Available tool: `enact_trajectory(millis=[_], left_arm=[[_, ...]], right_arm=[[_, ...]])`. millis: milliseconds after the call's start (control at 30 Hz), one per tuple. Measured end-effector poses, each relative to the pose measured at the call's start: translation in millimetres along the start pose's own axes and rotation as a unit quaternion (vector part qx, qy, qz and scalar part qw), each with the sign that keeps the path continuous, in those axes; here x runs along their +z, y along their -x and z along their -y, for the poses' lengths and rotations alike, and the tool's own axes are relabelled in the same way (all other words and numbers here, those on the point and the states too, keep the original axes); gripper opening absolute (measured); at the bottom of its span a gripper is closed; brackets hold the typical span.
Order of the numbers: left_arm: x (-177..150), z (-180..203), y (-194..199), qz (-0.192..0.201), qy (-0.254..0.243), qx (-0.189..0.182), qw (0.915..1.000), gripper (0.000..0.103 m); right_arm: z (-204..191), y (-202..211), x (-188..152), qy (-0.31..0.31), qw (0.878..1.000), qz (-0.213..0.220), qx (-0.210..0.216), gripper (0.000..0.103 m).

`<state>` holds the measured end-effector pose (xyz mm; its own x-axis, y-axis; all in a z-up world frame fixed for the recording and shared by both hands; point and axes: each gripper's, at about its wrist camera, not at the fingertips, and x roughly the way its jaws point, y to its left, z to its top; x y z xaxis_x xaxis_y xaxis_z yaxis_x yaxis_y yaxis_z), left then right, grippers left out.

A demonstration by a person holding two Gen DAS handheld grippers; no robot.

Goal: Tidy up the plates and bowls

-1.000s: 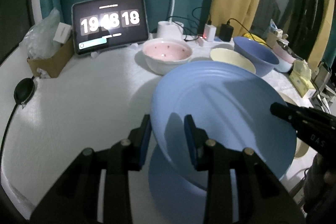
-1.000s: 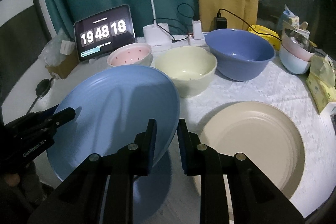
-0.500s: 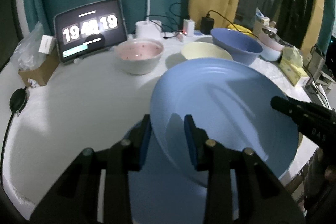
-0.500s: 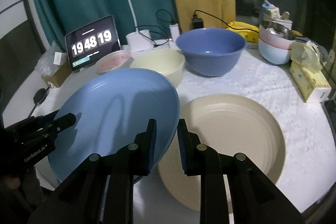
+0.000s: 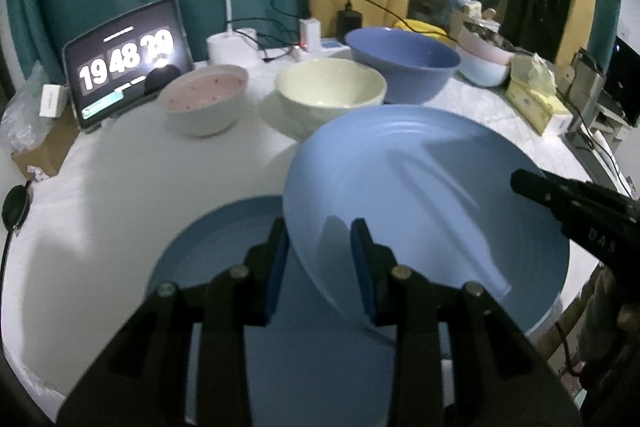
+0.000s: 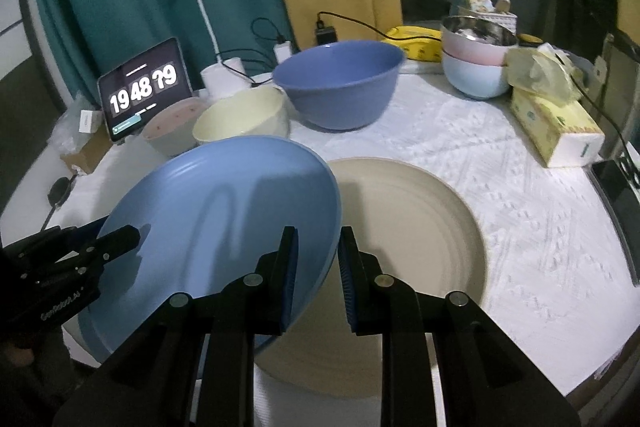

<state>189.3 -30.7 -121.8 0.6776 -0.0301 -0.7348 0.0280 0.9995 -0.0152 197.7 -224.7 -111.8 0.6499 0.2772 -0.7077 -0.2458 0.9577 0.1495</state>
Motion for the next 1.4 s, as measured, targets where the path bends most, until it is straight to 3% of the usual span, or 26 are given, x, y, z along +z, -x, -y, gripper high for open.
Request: enact_trajectory(millis=[900,1200,1400], left_arm=[[11,80,-48,-0.043,-0.060,-0.043,0.9963,0.033],[8,91,-58,-0.045,-0.082,-0.015,0.9955,0.034],[-1,87,-63,-0.060,-0.084,-0.015,0.9945,0.034]], right_arm=[[78,-3,-1,-0.030,0.998,-0.005,-0.060,0.022],[79,-22,-13,-0.016,0.996,-0.029,-0.078,0.024],[74,-25,-13,-0.013,0.996,-0.033,-0.076,0.027]])
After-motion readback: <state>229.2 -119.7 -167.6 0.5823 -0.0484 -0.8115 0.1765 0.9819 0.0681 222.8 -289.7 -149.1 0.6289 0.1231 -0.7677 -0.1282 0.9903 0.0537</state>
